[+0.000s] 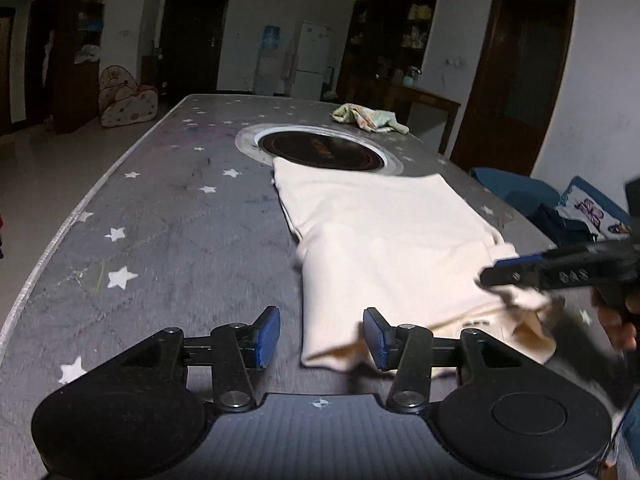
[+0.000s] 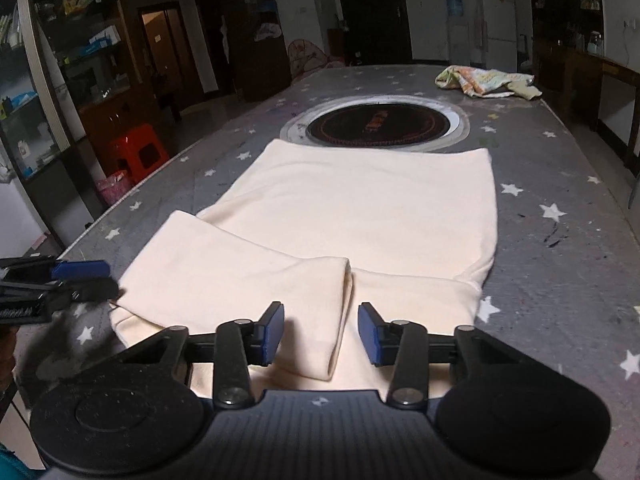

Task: Fold clothes
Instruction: 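Open the left gripper and release the folded side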

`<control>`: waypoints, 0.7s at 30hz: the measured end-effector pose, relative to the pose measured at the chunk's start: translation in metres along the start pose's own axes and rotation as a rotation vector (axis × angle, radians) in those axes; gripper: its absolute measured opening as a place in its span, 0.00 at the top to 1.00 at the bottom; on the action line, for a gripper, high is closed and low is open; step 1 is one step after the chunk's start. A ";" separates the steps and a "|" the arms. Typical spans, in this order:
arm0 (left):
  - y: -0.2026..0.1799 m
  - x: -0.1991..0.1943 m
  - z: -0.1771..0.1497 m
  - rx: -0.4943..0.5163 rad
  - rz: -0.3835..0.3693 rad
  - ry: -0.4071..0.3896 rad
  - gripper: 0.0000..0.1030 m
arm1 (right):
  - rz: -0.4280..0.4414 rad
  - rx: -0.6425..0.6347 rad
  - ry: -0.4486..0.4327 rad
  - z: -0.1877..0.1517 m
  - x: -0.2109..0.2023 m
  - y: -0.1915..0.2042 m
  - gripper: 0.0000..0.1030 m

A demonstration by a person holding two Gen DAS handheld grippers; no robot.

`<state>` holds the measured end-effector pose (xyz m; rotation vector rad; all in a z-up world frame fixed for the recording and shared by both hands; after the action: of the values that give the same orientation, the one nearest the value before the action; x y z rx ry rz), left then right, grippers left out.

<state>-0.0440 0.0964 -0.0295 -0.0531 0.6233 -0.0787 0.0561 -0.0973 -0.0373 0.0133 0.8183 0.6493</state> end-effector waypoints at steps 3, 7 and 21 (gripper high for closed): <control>-0.005 0.004 -0.002 0.033 0.005 0.005 0.49 | -0.010 -0.013 0.004 0.000 0.005 0.002 0.78; -0.009 0.006 -0.004 0.071 0.017 0.007 0.49 | -0.011 -0.020 -0.017 0.006 0.000 0.004 0.93; -0.013 0.010 -0.009 0.174 0.061 0.006 0.62 | -0.097 -0.047 -0.144 0.032 -0.047 0.000 0.94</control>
<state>-0.0414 0.0824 -0.0415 0.1345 0.6220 -0.0739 0.0547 -0.1151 0.0166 -0.0215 0.6608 0.5688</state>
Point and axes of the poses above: each gripper's, at about its wrist camera, not at the fingertips, and x roughly the way its jaws point, y to its left, z to its top, the point moved 10 cm from there along x, roughly the way its jaws point, and after that the axes turned 6 degrees about x, right-handed, at the moved point
